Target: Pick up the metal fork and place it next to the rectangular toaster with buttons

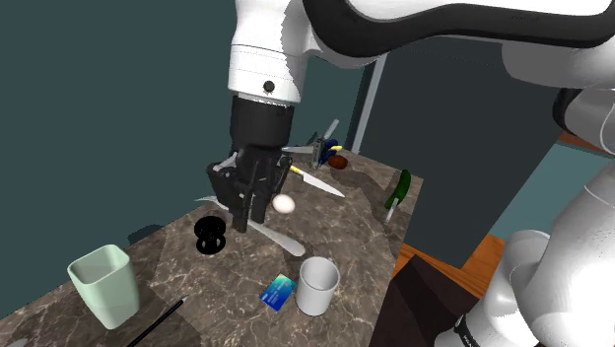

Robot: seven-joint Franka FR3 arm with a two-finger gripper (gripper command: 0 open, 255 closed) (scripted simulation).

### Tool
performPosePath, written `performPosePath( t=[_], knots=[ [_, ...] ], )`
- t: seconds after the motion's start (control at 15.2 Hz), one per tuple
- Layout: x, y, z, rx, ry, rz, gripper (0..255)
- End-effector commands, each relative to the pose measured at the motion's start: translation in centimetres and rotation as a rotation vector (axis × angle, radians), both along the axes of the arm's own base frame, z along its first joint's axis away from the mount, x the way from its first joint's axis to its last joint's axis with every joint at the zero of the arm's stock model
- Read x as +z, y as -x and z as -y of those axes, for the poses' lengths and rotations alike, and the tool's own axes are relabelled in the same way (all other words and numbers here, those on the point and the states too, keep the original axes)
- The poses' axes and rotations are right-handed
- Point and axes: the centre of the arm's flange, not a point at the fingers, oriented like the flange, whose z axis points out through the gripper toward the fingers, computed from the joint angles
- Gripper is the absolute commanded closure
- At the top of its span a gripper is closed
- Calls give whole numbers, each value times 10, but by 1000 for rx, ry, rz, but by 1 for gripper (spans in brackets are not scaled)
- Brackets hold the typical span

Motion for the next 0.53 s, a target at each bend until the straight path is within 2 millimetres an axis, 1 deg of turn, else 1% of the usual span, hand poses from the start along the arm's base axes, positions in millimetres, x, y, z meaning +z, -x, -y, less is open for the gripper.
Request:
performPosePath(
  t=[0.0,0.33,0.4,0.46],
  knots=[
    [-1,10,-24,-2,-1,0,255],
    [-1,36,-84,-2,-1,0,255],
    [-1,40,-93,-2,-1,0,255],
    [-6,40,-93,-2,-1,0,255]
  ],
)
